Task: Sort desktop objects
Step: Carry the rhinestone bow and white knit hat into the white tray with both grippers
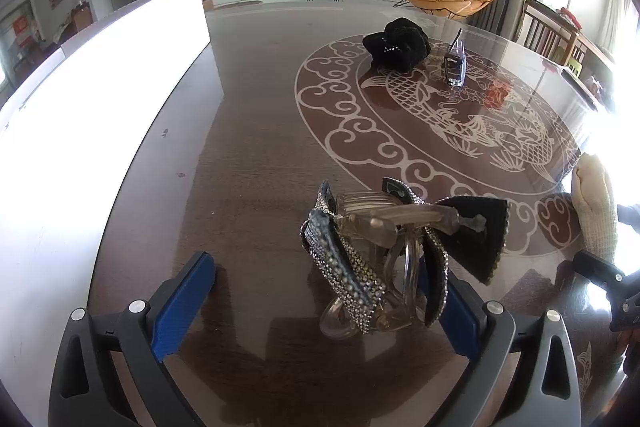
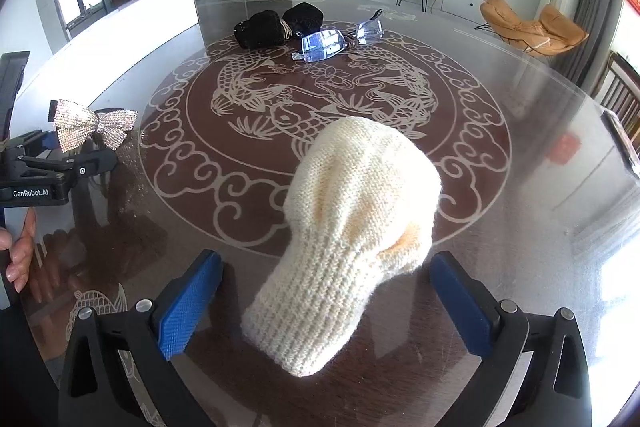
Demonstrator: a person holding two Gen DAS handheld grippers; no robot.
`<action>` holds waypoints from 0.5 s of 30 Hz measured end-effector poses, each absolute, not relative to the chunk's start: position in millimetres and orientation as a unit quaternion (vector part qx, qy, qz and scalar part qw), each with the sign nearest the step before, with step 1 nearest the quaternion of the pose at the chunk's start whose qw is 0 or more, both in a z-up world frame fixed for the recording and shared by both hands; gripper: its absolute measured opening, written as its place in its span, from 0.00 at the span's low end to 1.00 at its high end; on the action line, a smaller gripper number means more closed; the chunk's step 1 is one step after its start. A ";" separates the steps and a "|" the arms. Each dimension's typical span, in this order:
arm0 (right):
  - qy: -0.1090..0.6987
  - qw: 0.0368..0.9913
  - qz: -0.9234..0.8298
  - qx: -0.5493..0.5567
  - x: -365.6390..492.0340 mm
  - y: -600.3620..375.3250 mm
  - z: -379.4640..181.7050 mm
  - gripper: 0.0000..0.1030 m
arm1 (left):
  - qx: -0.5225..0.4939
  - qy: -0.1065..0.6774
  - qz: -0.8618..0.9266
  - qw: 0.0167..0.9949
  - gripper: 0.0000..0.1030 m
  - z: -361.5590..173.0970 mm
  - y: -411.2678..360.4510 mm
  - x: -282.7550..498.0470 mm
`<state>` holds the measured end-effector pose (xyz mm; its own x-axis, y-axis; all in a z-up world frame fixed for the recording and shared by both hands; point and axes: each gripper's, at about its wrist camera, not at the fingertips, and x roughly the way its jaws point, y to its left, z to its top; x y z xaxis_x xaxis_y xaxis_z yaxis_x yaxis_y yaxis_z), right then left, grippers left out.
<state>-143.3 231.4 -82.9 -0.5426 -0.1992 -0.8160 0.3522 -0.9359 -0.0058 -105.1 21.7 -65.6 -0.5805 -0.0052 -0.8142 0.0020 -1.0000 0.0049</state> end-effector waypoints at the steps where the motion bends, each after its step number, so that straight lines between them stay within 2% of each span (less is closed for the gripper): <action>1: 0.087 0.162 -0.874 0.450 -142.6 232.8 -82.7 1.00 | 0.458 -0.001 -0.889 0.002 1.00 -65.6 21.6 -105.1; 2: 0.088 0.165 -0.873 0.451 -143.8 233.1 -82.7 1.00 | 0.458 -0.001 -0.889 0.000 0.99 -65.5 22.0 -105.0; 4: 0.092 0.168 -0.867 0.459 -148.6 232.4 -82.5 0.99 | 0.443 -0.006 -0.896 -0.017 0.71 -60.6 26.3 -101.8; 5: 0.094 0.167 -0.865 0.463 -151.2 232.8 -81.3 0.85 | 0.438 -0.009 -0.899 -0.029 0.48 -58.5 29.0 -100.3; 6: 0.090 0.164 -0.870 0.456 -152.6 234.4 -77.3 0.68 | 0.435 -0.007 -0.900 -0.036 0.37 -56.5 30.9 -99.5; 7: 0.085 0.159 -0.873 0.453 -154.2 236.2 -73.1 0.47 | 0.435 0.002 -0.899 -0.047 0.36 -55.6 30.8 -98.6; 9: 0.056 0.163 -0.871 0.460 -158.0 240.1 -66.7 0.46 | 0.421 0.019 -0.904 -0.064 0.25 -47.7 29.1 -94.3; 15: 0.098 0.194 -0.887 0.408 -133.9 217.3 -25.1 0.45 | 0.352 0.133 -0.923 -0.083 0.25 -5.8 -5.3 -55.4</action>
<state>-133.9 217.3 -25.1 -0.5920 -0.2634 -0.7616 0.4230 -0.9060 -0.0154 -55.4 -5.3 -5.8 -0.7384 0.2477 -0.6272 -0.0598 -0.9505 -0.3050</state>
